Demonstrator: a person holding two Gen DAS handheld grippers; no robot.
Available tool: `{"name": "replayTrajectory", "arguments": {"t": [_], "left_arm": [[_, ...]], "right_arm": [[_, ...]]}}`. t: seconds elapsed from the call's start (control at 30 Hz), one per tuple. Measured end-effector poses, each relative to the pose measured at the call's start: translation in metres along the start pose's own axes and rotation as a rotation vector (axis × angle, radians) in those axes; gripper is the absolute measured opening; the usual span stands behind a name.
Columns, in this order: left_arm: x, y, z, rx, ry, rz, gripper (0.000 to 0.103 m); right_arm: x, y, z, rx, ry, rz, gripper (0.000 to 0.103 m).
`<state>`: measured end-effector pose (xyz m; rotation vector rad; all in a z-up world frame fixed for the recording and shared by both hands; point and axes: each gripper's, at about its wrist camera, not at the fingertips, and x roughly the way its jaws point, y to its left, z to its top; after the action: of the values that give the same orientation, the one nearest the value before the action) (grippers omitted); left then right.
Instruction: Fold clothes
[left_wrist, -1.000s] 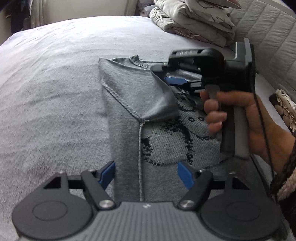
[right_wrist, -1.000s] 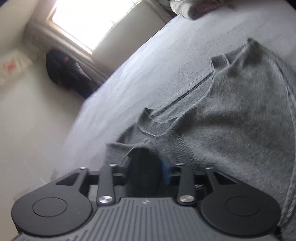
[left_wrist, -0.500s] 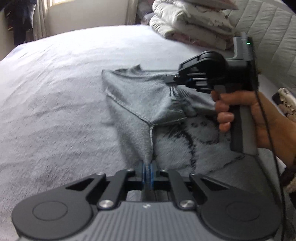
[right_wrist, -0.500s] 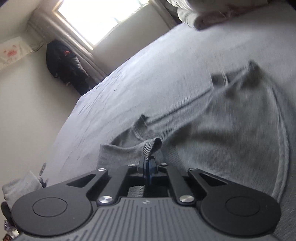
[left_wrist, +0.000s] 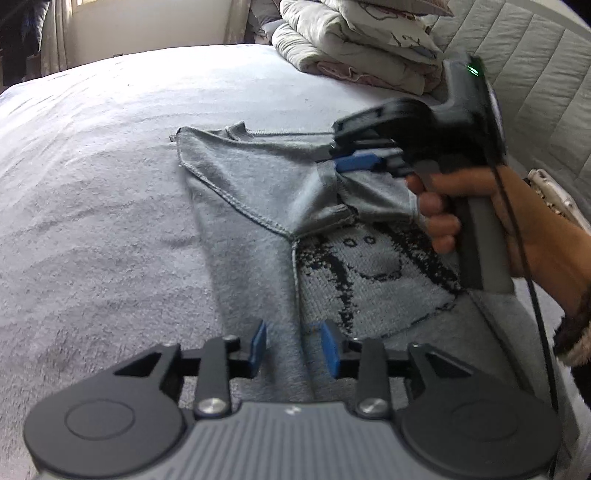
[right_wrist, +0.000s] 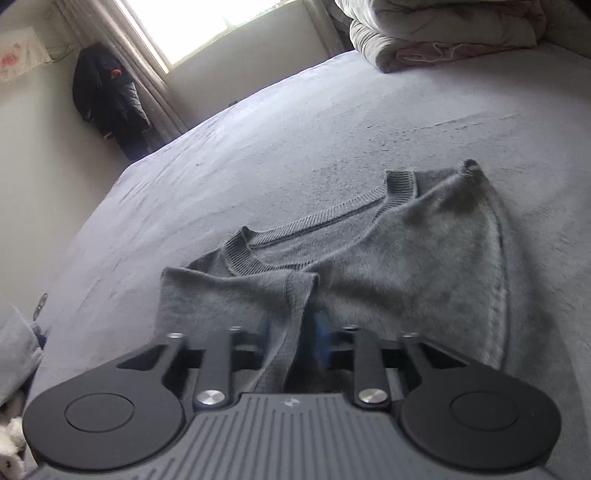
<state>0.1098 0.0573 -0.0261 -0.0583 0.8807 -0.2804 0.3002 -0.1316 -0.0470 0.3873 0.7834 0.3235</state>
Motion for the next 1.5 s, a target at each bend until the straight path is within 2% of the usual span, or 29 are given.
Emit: {"name": "replayTrajectory", "arguments": {"t": [0.2,0.37,0.5,0.53,0.6,0.63,0.73,0.8,0.87,0.93,0.97,1.03,1.1,1.33,1.43,1.5], "left_arm": [[-0.011,-0.004,-0.002,-0.006,-0.017,-0.041,0.034],[-0.015,-0.013,-0.009,0.007,0.004,-0.064,0.034],[-0.018,-0.014,-0.019,0.0,0.022,-0.079,0.034],[-0.02,-0.013,-0.022,-0.002,0.024,-0.083,0.034],[-0.024,-0.01,-0.028,-0.004,0.027,-0.092,0.034],[-0.027,-0.009,-0.031,-0.004,0.026,-0.096,0.034],[-0.036,-0.004,-0.04,-0.002,0.021,-0.107,0.034],[-0.042,-0.002,-0.045,0.004,0.017,-0.116,0.034],[-0.046,0.0,-0.05,0.011,0.017,-0.121,0.034],[-0.049,0.001,-0.055,0.018,0.019,-0.116,0.034],[-0.052,0.002,-0.057,0.021,0.018,-0.114,0.034],[-0.056,0.004,-0.06,0.026,0.015,-0.115,0.034],[-0.059,0.004,-0.065,0.023,0.018,-0.118,0.033],[-0.066,-0.005,-0.082,0.029,0.025,-0.125,0.033],[-0.061,-0.004,-0.086,0.004,0.031,-0.1,0.023],[-0.057,0.0,-0.088,-0.032,0.033,-0.091,0.01]], "right_arm": [[-0.042,-0.001,-0.024,0.059,0.06,0.023,0.033],[-0.049,-0.001,-0.053,0.14,0.131,0.02,0.033],[-0.045,0.0,-0.062,0.214,0.072,0.023,0.033],[-0.043,0.001,-0.063,0.222,0.059,0.023,0.031],[-0.039,0.005,-0.065,0.227,0.035,0.02,0.01],[-0.042,0.011,-0.067,0.197,0.015,0.004,0.006],[-0.054,0.028,-0.072,0.084,-0.061,-0.057,0.005],[-0.055,0.035,-0.074,0.017,-0.072,-0.128,0.005],[-0.051,0.032,-0.076,0.015,-0.032,-0.145,0.008],[-0.054,0.026,-0.079,0.053,-0.014,-0.119,0.011],[-0.059,0.024,-0.08,0.072,-0.013,-0.099,0.021],[-0.069,0.022,-0.086,0.102,0.01,-0.043,0.029],[-0.08,0.022,-0.095,0.125,0.052,0.012,0.029],[-0.128,0.019,-0.133,0.165,0.14,0.12,0.029],[-0.146,0.019,-0.151,0.187,0.177,0.184,0.029],[-0.158,0.019,-0.161,0.197,0.2,0.229,0.029]]}}
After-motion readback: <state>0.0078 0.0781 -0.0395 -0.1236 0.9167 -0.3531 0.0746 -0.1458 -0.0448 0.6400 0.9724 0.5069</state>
